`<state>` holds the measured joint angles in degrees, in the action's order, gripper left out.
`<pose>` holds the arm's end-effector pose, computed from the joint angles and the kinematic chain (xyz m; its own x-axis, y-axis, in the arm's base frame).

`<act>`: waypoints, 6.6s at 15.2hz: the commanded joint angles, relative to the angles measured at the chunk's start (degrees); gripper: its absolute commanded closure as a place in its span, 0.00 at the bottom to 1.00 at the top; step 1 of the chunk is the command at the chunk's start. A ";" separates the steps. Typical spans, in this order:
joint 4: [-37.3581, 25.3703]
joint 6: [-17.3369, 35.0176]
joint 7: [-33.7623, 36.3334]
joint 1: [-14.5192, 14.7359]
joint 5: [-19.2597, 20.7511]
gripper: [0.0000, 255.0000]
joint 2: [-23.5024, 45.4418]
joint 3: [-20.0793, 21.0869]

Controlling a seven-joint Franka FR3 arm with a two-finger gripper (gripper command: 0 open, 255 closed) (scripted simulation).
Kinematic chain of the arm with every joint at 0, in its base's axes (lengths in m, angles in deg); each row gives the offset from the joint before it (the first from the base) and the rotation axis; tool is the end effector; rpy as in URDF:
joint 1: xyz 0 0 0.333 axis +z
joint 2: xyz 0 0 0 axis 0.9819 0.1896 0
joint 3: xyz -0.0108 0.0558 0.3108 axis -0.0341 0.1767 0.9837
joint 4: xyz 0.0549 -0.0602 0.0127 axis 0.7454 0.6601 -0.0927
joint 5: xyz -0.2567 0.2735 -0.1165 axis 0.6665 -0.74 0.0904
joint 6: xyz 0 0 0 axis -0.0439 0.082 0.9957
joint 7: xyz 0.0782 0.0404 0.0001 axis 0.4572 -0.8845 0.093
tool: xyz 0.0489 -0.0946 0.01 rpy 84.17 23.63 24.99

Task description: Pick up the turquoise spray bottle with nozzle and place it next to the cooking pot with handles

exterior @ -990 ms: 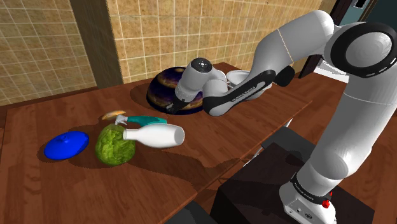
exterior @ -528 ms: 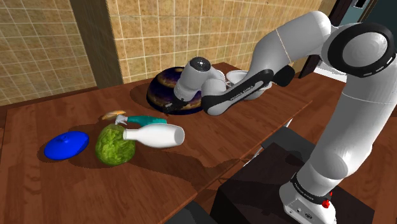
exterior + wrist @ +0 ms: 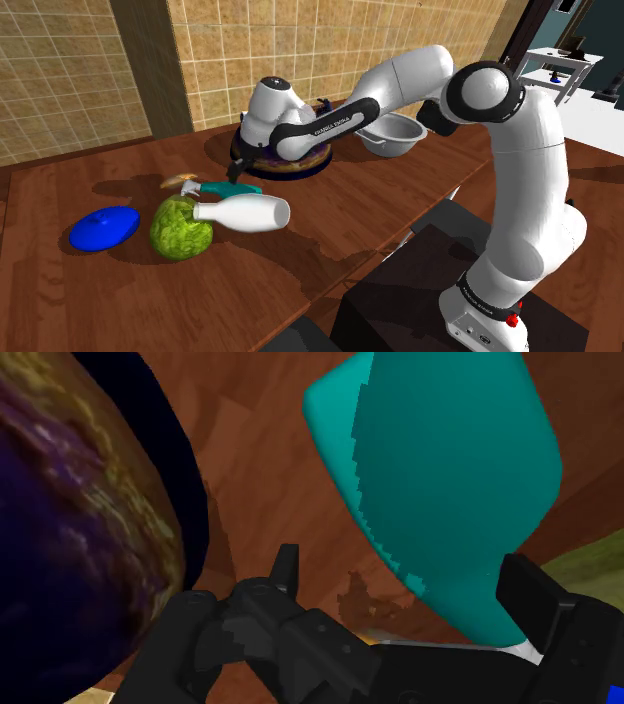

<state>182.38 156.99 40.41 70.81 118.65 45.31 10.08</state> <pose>0.6266 0.3167 0.3539 0.8095 0.4541 0.3722 0.4918 -0.8707 -0.0075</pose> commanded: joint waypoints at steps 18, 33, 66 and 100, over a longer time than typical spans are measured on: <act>-26.04 -13.75 -22.24 9.24 0.03 0.00 20.35 1.97; -26.60 -15.25 -22.44 9.12 -0.51 1.00 19.35 2.52; -48.54 -37.92 -26.09 15.27 -4.20 1.00 15.45 5.00; 29.08 -30.55 -85.20 -44.07 -68.16 1.00 -59.06 4.59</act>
<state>210.30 127.00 -43.05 26.52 51.03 -12.70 16.23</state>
